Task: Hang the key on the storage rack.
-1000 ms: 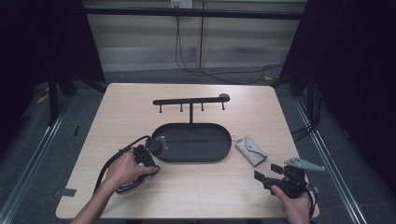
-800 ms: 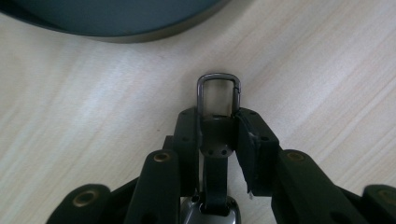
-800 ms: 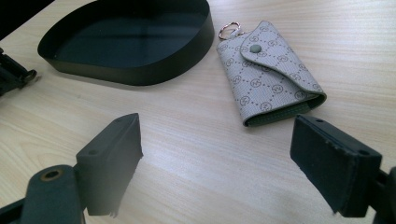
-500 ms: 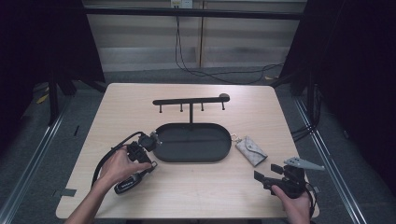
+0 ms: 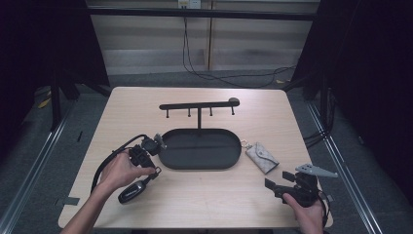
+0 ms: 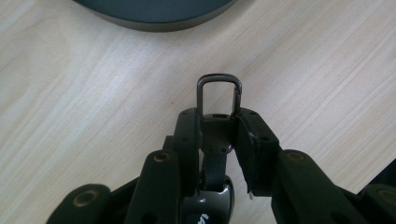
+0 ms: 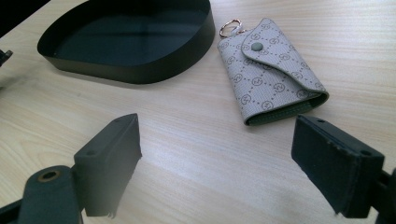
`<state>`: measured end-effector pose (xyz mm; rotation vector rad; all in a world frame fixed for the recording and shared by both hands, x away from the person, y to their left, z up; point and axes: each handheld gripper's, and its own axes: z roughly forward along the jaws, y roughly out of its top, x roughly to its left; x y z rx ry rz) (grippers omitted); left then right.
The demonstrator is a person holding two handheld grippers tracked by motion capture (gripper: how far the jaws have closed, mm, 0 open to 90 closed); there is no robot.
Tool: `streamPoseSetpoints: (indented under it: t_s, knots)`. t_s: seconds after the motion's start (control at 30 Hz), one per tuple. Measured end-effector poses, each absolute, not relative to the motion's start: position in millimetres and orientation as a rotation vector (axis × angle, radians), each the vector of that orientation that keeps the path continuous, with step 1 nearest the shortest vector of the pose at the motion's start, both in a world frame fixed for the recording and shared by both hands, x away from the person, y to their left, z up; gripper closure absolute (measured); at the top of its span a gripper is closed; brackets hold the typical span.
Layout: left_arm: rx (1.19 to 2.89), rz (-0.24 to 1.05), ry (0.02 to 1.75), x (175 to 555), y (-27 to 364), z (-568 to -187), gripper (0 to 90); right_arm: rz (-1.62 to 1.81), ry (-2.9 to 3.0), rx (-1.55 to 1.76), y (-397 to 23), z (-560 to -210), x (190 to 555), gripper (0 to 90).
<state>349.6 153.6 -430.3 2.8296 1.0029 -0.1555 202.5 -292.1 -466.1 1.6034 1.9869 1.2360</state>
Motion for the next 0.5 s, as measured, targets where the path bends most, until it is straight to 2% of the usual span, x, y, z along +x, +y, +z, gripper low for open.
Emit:
streamPoseSetpoints:
  t_s: [0.5]
  knots:
    - [2.801,-0.106,1.051,353,170,-397,70.7,1.223,1.989,1.605,-291,-466,203,15.6]
